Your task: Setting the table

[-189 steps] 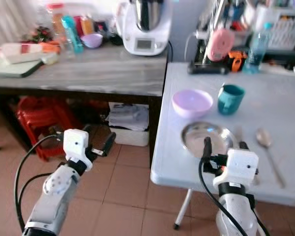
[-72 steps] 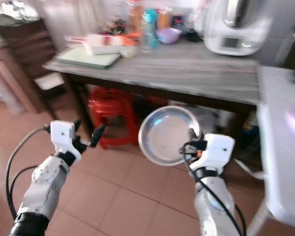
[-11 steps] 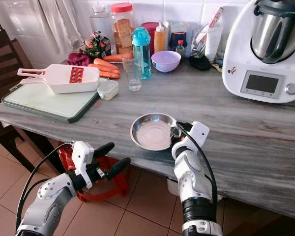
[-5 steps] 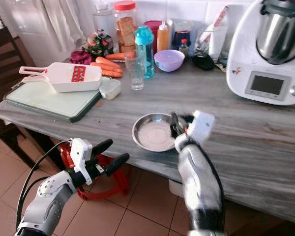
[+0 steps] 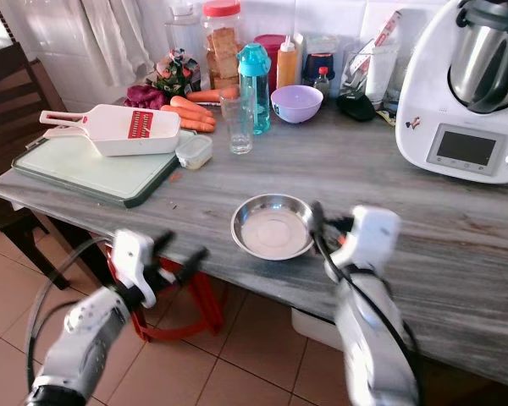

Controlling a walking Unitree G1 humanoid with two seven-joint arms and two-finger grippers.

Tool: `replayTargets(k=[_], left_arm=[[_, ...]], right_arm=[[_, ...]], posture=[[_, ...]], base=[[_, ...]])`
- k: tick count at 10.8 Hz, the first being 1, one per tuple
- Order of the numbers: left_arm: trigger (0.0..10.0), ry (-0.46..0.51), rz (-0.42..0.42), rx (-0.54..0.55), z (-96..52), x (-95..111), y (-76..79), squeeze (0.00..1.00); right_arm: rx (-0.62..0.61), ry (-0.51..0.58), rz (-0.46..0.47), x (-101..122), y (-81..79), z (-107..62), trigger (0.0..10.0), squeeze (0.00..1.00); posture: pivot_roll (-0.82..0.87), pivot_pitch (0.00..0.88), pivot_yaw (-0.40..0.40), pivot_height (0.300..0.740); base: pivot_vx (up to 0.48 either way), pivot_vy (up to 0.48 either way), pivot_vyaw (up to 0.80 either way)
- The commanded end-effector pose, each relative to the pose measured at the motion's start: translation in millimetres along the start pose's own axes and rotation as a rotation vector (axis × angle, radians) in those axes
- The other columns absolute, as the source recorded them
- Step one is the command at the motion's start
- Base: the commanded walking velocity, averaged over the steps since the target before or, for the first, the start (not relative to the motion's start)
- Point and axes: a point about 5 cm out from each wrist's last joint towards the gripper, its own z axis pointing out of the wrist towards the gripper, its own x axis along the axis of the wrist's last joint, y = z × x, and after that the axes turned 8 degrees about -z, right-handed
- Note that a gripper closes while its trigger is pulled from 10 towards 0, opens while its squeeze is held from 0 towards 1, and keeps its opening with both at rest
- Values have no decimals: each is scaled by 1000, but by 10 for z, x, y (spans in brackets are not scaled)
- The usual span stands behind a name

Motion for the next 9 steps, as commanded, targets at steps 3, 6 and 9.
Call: replayTargets(k=[3, 6, 9], left_arm=[[10000, 60, 58, 150, 28, 177, -98, 0], [10000, 77, 114, 322, -52, 181, -210, 0], [10000, 74, 98, 381, -97, 146, -217, 0]], right_arm=[[-49, -10, -48, 4, 105, -214, 10000, 1000], [-59, -28, -72, -19, 146, -385, 10000, 0], [-81, -36, -44, -23, 164, -446, 10000, 0]], posture=[[-26, 0, 51, 740], [-27, 0, 51, 740], [-29, 0, 48, 740]], base=[[0, 0, 0], [0, 0, 0], [0, 0, -317]])
